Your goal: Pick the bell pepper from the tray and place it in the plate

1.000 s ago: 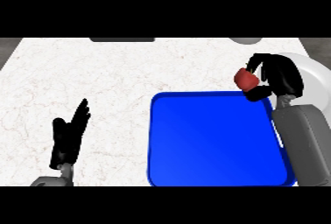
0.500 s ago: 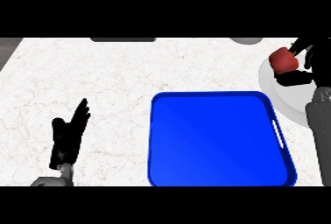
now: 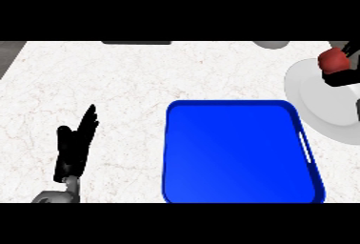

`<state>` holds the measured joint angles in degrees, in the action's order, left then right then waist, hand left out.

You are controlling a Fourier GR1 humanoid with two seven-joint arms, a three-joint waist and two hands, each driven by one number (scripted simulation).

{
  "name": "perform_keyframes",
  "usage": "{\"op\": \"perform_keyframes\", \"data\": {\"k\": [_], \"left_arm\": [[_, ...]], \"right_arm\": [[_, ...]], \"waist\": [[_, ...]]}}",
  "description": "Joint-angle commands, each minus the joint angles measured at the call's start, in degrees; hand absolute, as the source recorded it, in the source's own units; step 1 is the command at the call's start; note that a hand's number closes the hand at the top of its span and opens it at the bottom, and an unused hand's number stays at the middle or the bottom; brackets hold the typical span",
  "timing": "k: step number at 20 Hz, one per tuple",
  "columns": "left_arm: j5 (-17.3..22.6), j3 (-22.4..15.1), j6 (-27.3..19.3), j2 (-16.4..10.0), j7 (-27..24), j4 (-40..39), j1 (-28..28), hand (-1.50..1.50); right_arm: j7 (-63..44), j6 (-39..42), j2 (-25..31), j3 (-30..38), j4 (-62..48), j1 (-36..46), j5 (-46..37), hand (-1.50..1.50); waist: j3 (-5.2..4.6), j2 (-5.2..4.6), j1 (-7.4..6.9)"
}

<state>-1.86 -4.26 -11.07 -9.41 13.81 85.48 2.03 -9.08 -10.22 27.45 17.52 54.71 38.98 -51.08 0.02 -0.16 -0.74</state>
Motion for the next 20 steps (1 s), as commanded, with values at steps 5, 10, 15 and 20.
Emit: {"op": "perform_keyframes", "data": {"k": [5,10,15,20], "left_arm": [[1.4,1.5,2.4,-0.2,-0.7,-1.7,1.5,0.0],[-1.4,-1.3,0.7,1.2,0.0,1.3,0.4,0.0],[-0.2,0.7,1.7,0.1,-0.6,0.1,0.4,0.0],[-2.0,0.5,-0.4,1.9,1.1,-2.1,3.5,0.0]], "right_arm": [[11.2,-2.0,6.5,4.1,-21.0,2.0,1.7,1.5],[14.5,3.5,8.9,4.8,-31.7,5.3,2.4,1.5],[15.0,8.9,9.0,3.4,-38.8,5.6,1.0,-1.5],[23.9,13.4,10.5,2.8,-39.2,6.9,1.6,-1.5]], "waist": [[0.04,-0.32,-0.33],[0.11,-0.46,-1.11],[0.13,-0.62,-1.6],[0.09,-0.37,-0.55]]}}
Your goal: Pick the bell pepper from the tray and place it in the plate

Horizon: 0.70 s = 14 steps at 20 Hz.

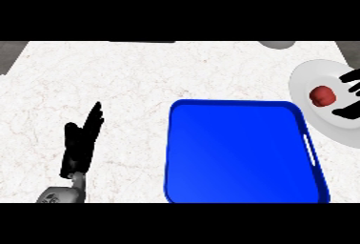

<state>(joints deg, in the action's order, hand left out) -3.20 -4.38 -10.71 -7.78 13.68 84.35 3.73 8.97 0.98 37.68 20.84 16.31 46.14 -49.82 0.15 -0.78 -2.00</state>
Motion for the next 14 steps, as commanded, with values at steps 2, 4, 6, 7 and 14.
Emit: {"op": "perform_keyframes", "data": {"k": [2,4,6,7,14], "left_arm": [[1.0,1.4,1.0,-0.1,-2.9,-3.0,0.2,0.0],[2.0,2.8,2.5,-1.9,-4.4,-3.1,-1.9,0.0],[1.5,2.1,0.6,-0.2,-1.6,-1.9,0.0,0.0],[0.8,1.1,0.8,-0.5,-2.2,-0.1,-2.9,0.0],[1.9,2.7,2.6,-0.8,-4.8,-4.4,-0.2,0.0]], "right_arm": [[10.8,2.0,1.8,3.9,-1.3,0.2,4.6,-1.5],[16.0,2.8,1.9,7.6,-0.1,-0.4,8.9,-1.5],[17.2,3.2,0.1,13.0,0.2,1.0,14.8,-1.5],[18.8,4.8,1.1,15.9,0.1,1.0,17.8,-1.5],[23.4,14.2,6.0,22.6,-4.1,-4.3,25.5,-1.5]], "waist": [[0.03,-0.09,0.28],[0.04,0.13,0.69],[0.09,0.41,1.28],[0.15,0.63,1.03],[0.02,0.12,0.99]]}}
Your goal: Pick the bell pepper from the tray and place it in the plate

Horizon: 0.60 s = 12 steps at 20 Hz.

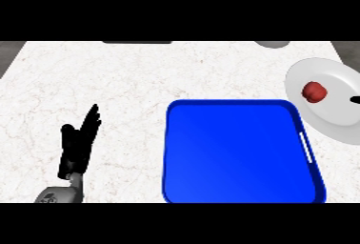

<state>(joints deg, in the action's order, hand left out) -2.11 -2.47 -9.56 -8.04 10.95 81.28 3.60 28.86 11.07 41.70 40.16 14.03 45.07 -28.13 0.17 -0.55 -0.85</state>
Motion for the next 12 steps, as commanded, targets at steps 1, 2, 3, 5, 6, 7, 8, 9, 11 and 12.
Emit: {"op": "perform_keyframes", "data": {"k": [1,2,3,5,6,7,8,9,11,12], "left_arm": [[-0.3,-1.6,1.1,0.3,-1.7,2.3,-3.9,0.0],[0.0,-0.9,0.9,-1.0,3.6,6.6,-2.8,0.0],[-0.4,-1.4,1.4,-0.3,-0.8,3.8,-4.3,0.0],[-1.4,-1.6,-0.4,1.2,0.3,1.9,-1.1,0.0],[-0.3,0.1,0.4,-0.5,3.1,3.4,-0.3,0.0],[-0.7,-0.5,0.2,-0.5,4.2,6.2,-2.1,0.0],[-0.3,0.8,1.4,-0.5,-0.5,-0.6,0.5,0.0],[-1.5,-0.7,-0.6,1.3,1.3,1.2,0.7,0.0],[-1.2,0.0,0.2,0.8,1.5,-0.5,2.0,0.0],[-1.3,0.2,0.1,0.9,0.5,-0.8,1.8,0.0]], "right_arm": [[3.3,7.2,4.3,3.6,-2.3,-2.4,4.3,-1.5],[3.1,5.8,2.1,2.9,-2.2,-1.5,4.1,-1.5],[3.6,6.9,3.0,3.1,-2.6,-2.6,4.5,-1.5],[8.3,7.3,0.9,2.6,-2.8,-5.6,4.5,-1.5],[6.5,10.3,3.6,3.1,-2.7,-4.5,5.5,-1.5],[8.4,8.2,0.6,2.3,-1.6,-5.5,5.6,-1.5],[7.6,9.8,3.1,2.4,-1.9,-4.2,5.6,-1.5],[10.3,9.9,2.0,2.4,-1.8,-5.8,6.0,-1.5],[10.5,7.4,0.7,1.8,-1.9,-5.0,5.6,-1.5],[9.8,7.0,0.4,1.2,-1.7,-4.3,5.5,-1.5]], "waist": [[0.07,-0.13,-0.94],[0.06,-0.02,-1.16],[0.03,-0.11,-0.99],[0.06,-0.24,-0.78],[0.03,-0.09,-0.67],[-0.01,0.12,-0.51],[0.01,-0.17,-0.61],[0.02,-0.1,-0.53],[0.04,-0.25,-0.82],[0.01,-0.17,-0.78]]}}
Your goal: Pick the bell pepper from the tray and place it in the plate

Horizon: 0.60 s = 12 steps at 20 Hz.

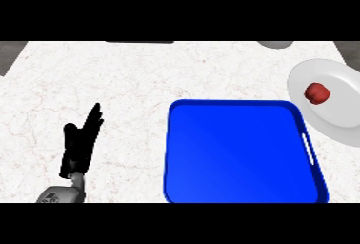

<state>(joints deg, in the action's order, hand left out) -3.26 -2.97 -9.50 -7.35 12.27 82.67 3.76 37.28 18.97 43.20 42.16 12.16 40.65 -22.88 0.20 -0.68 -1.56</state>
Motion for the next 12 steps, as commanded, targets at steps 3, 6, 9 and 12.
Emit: {"op": "perform_keyframes", "data": {"k": [3,6,9,12], "left_arm": [[-1.5,-0.7,-0.9,1.1,-0.3,-0.1,-0.6,0.0],[-0.1,0.5,0.8,0.4,-1.9,-1.2,-1.1,0.0],[-0.2,0.8,0.3,1.3,-0.5,-2.6,2.1,0.0],[0.8,1.6,2.3,-0.7,-2.6,0.4,-3.9,0.0]], "right_arm": [[-0.6,-2.6,-0.2,-1.2,0.0,1.7,0.4,-1.5],[1.9,-3.8,-0.5,-2.1,-0.7,-1.7,-0.2,-1.5],[-1.4,-7.3,-1.6,-3.1,-0.1,0.5,-0.5,-1.5],[-0.7,-9.4,-3.5,-3.7,-0.2,-0.7,-0.2,-1.5]], "waist": [[0.0,-0.08,-0.37],[0.01,-0.17,-0.26],[-0.04,-0.01,0.05],[-0.06,0.13,-0.09]]}}
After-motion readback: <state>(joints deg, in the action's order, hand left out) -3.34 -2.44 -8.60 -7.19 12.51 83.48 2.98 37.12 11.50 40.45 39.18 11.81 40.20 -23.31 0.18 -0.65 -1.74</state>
